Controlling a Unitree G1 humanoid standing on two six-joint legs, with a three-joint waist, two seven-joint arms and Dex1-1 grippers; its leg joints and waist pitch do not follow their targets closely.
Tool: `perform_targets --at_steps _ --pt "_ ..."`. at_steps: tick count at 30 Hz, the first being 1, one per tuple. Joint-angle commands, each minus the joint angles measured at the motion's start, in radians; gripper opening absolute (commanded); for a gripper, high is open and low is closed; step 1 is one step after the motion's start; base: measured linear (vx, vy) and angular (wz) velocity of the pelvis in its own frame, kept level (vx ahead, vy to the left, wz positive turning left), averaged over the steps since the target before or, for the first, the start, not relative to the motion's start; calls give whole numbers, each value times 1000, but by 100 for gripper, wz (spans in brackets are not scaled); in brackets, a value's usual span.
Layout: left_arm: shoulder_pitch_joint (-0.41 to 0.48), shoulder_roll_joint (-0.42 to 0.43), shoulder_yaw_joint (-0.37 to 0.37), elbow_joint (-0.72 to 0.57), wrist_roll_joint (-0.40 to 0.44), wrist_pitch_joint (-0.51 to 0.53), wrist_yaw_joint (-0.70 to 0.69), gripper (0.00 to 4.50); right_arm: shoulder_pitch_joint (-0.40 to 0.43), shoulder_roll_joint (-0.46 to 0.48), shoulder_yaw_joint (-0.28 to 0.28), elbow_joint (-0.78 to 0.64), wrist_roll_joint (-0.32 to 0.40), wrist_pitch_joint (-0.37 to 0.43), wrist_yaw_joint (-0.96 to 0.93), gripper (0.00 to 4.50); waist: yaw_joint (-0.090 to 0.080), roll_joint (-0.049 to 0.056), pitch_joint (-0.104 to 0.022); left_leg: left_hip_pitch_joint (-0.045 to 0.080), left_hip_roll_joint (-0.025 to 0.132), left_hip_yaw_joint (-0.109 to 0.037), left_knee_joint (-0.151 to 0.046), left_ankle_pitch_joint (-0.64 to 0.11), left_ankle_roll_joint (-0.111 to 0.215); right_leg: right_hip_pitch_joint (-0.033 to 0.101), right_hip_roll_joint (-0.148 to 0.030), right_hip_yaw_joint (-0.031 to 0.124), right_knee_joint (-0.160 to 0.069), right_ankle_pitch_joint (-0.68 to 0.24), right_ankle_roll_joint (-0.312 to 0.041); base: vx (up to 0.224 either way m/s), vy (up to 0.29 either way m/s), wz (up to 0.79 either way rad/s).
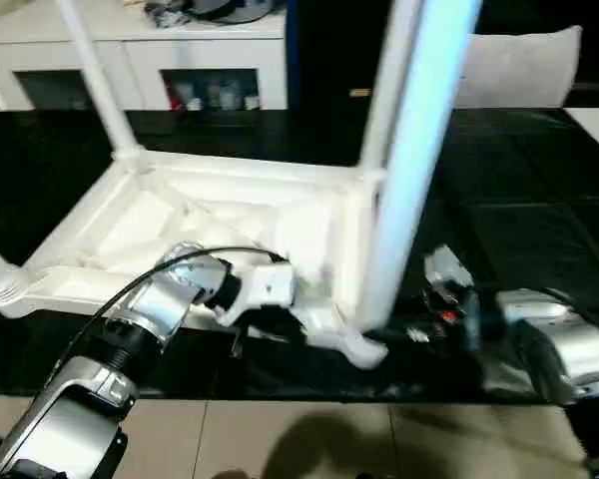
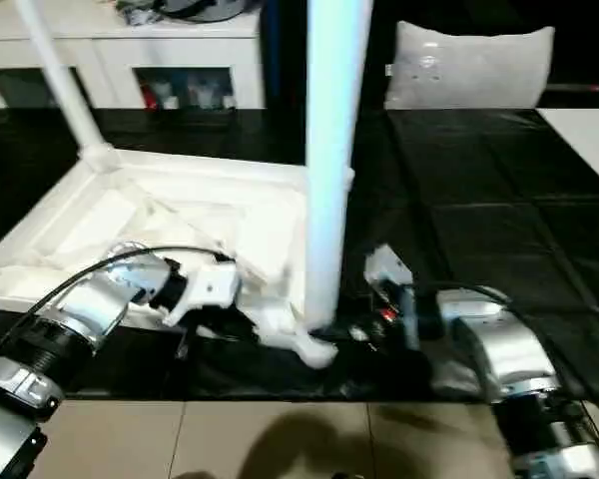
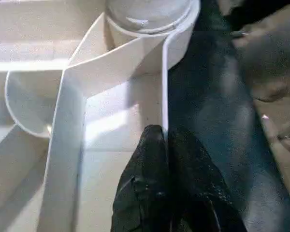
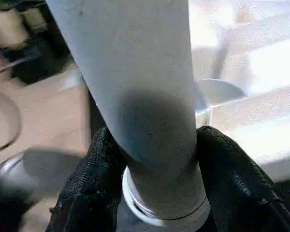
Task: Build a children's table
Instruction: Rotate leg to tighten
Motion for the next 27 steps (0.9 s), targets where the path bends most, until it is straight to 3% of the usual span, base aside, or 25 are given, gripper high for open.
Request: perform_targets --at_steps 1,4,6,7,9,10,11,15,19,27 --pt "-27 -112 -24 1 -12 63 92 0 -51 94 2 16 -37 73 -215 197 -6 -18 -61 -2 32 -10 -65 -123 56 61 -71 52 -95 -495 -21 0 0 0" --pt "-59 -168 -7 33 -5 136 183 0 -87 166 -23 59 -66 113 -360 197 -40 -16 -58 1 28 -15 -60 -181 41 60 -69 33 -116 -568 21 0 0 0" --pt "-70 -181 -7 47 5 147 208 0 -99 188 -27 74 -82 114 -407 196 -57 -12 -60 -3 30 -20 -61 -202 47 66 -69 28 -117 -556 27 0 0 0" --pt "-96 -207 -5 85 32 169 279 0 -130 243 -45 120 -123 124 -541 196 -63 -13 -59 -7 31 -21 -62 -203 49 66 -69 29 -118 -549 29 0 0 0" --pt "-117 -225 7 114 53 176 347 0 -150 273 -66 155 -134 124 -616 196 -87 -9 -58 2 29 -22 -60 -232 43 62 -69 19 -128 -553 20 0 0 0" --pt "-134 -237 15 137 64 172 387 0 -158 287 -76 180 -137 105 -649 196 -90 -6 -58 6 27 -22 -58 -243 46 60 -70 17 -131 -559 21 0 0 0" --pt "-145 -247 24 151 69 174 408 0 -161 301 -89 192 -135 84 -664 230 -93 -8 -59 7 27 -21 -57 -245 49 59 -70 18 -133 -555 19 0 0 0" --pt "-145 -255 31 152 76 186 427 0 -151 309 -110 161 -113 74 -639 274 -90 -13 -65 -4 39 -26 -67 -201 76 68 -77 38 -110 -458 -26 0 0 0" --pt "-130 -238 20 154 81 161 417 0 -129 267 -104 131 -110 58 -581 312 -69 -12 -70 -7 43 -21 -65 -124 103 71 -82 57 -87 -350 -87 0 0 0" --pt "-90 -186 5 143 83 84 346 0 -59 109 -71 91 -105 -5 -363 387 -34 -17 -75 -12 46 -16 -61 -48 144 78 -81 65 -65 -250 -119 0 0 0"
